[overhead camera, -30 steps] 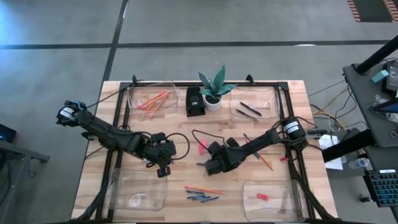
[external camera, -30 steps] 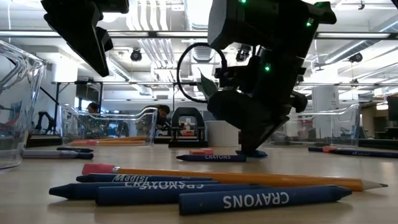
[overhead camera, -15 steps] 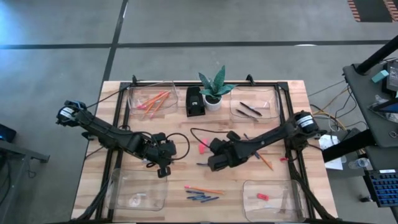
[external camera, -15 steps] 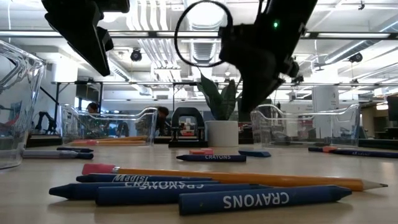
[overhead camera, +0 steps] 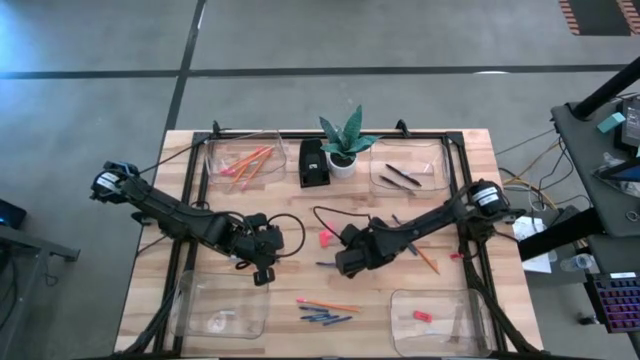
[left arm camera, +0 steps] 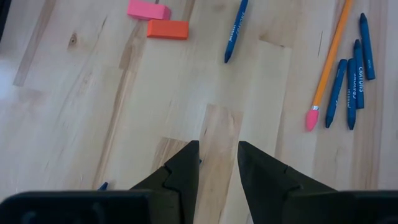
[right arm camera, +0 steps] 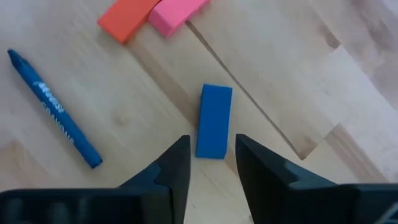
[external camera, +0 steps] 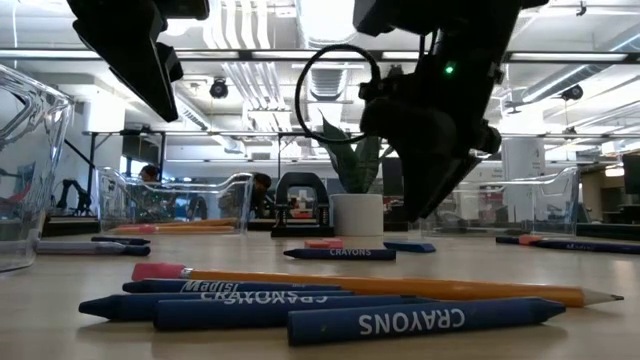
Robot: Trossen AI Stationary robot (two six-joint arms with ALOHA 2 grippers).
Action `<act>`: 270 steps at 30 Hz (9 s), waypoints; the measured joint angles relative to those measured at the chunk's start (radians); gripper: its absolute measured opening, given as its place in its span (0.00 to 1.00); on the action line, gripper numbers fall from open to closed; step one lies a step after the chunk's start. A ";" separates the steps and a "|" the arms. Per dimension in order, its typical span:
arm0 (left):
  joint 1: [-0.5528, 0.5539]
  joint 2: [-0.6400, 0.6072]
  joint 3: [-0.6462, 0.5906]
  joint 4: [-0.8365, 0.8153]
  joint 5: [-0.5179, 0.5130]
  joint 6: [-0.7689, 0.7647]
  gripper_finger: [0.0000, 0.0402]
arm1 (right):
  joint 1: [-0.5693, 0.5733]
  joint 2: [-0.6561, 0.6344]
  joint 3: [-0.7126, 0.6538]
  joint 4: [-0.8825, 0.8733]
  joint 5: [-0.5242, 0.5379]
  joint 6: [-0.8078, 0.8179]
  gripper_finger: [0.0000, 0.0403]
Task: Sort crayons/erasers/pens/pencils in bins
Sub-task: Put the blue eraser into the bottom right transparent bin, then put the pink eraser into the bottom right transparent bin
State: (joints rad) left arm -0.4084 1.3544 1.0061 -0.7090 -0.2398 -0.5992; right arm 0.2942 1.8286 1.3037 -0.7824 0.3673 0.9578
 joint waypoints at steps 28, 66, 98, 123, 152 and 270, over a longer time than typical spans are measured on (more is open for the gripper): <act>0.000 0.000 0.000 0.002 0.000 0.002 0.24 | -0.117 0.040 -0.002 0.065 -0.189 -0.033 0.32; 0.000 0.000 0.000 0.003 0.000 0.002 0.24 | -0.125 -0.027 -0.007 0.054 -0.223 -0.236 0.11; 0.001 0.000 0.000 0.033 -0.012 -0.070 0.24 | 0.657 -0.390 -0.007 -0.186 -0.254 0.441 0.12; 0.002 0.000 0.000 0.109 -0.012 -0.268 0.24 | 0.685 -0.072 -0.009 -0.278 -0.325 0.436 0.12; 0.002 0.000 0.000 0.126 -0.027 -0.277 0.24 | 0.675 -0.190 0.040 -0.341 -0.247 0.367 0.40; -0.095 0.072 -0.076 0.036 -0.049 -0.184 0.24 | 0.213 -0.337 0.000 -0.267 0.045 0.142 0.15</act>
State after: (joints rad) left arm -0.5037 1.4261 0.9306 -0.6734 -0.2887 -0.7833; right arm 0.5068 1.4913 1.3037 -1.0492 0.4127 1.1003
